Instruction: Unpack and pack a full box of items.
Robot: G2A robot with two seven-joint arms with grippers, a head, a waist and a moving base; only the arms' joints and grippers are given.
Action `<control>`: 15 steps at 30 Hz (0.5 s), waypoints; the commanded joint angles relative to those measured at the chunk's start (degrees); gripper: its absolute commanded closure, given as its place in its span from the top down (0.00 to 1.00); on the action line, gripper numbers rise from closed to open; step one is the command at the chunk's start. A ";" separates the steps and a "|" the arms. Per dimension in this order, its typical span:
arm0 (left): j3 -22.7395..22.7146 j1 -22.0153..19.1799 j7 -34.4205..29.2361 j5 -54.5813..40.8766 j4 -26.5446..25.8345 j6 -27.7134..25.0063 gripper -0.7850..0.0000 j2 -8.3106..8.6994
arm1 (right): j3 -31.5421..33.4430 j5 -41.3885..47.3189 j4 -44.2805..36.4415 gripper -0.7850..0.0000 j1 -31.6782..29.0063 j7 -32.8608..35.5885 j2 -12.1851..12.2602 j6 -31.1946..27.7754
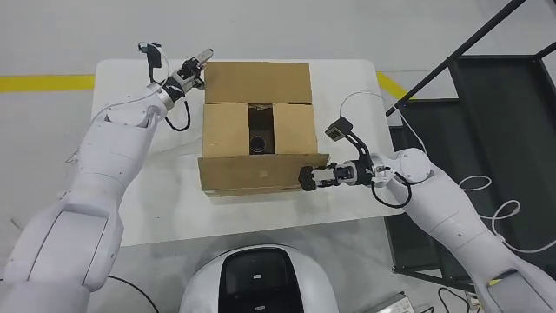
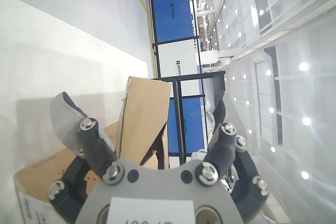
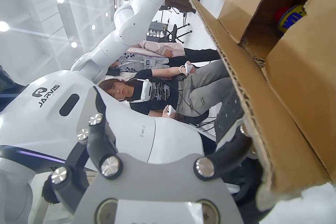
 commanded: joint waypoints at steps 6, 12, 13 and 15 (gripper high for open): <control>-1.02 -0.58 -2.58 -4.62 1.45 -2.05 1.00 -1.33 | 0.98 -0.85 -0.12 1.00 -0.57 0.19 0.05 0.20; -3.12 -0.61 -9.63 -9.03 2.37 -5.61 1.00 -1.09 | 1.32 -2.67 0.64 1.00 0.08 -0.28 -0.21 -0.22; -3.50 -0.44 -11.30 -9.80 2.33 -6.18 1.00 -0.97 | 1.28 -3.03 0.91 1.00 0.32 -0.63 -0.32 -0.26; -4.18 -0.14 -14.60 -10.95 2.22 -7.21 1.00 -0.64 | 1.01 -4.38 1.45 1.00 0.89 -1.72 -0.54 0.14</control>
